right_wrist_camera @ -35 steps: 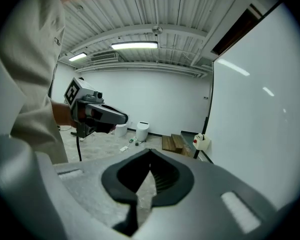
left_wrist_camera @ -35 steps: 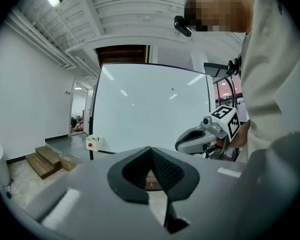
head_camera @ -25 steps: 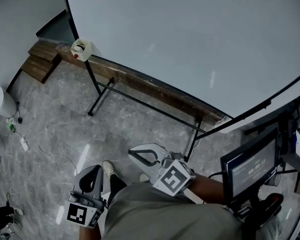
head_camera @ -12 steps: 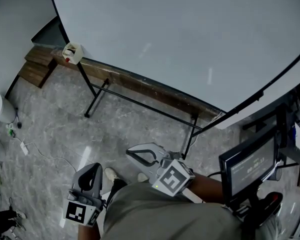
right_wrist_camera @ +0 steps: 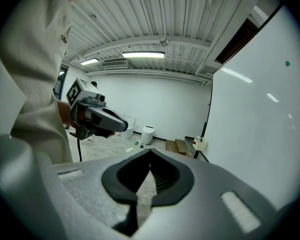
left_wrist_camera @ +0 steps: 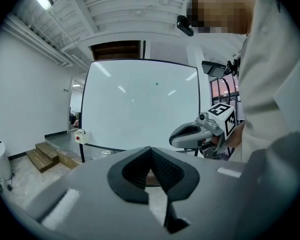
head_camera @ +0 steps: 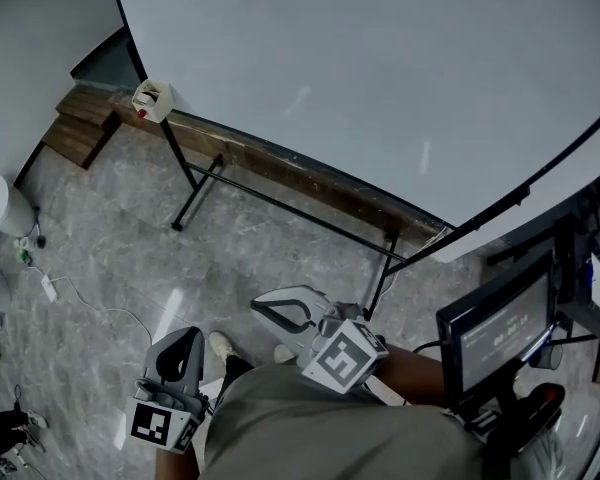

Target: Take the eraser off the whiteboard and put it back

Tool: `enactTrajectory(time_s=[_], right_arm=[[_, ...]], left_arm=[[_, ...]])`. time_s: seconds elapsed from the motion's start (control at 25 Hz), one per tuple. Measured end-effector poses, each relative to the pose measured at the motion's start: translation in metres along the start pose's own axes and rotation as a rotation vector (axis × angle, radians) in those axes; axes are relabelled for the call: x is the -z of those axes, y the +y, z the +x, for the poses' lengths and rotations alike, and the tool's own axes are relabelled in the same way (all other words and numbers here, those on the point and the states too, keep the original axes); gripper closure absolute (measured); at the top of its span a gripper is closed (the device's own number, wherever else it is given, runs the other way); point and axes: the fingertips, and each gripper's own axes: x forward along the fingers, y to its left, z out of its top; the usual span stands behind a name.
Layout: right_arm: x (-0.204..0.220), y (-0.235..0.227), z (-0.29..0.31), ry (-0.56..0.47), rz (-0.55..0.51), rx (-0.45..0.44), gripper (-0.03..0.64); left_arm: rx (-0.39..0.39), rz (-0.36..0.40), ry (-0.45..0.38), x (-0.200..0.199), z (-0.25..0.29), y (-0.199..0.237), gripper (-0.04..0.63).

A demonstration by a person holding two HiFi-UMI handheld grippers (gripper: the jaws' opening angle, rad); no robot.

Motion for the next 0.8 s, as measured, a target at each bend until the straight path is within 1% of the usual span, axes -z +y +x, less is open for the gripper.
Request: enactTrajectory(time_s=[0.6, 0.8], right_arm=[[0.0028, 0.0000, 0.0026, 0.007, 0.006, 0.004, 0.614], [0.0075, 0.0064, -0.0041, 0.014, 0.006, 0.006, 0.614]], left_arm=[[0.017, 0.006, 0.011, 0.0046, 0.0048, 0.0027, 0.591], [0.006, 0.006, 0.012, 0.0071, -0.0008, -0.0012, 0.591]])
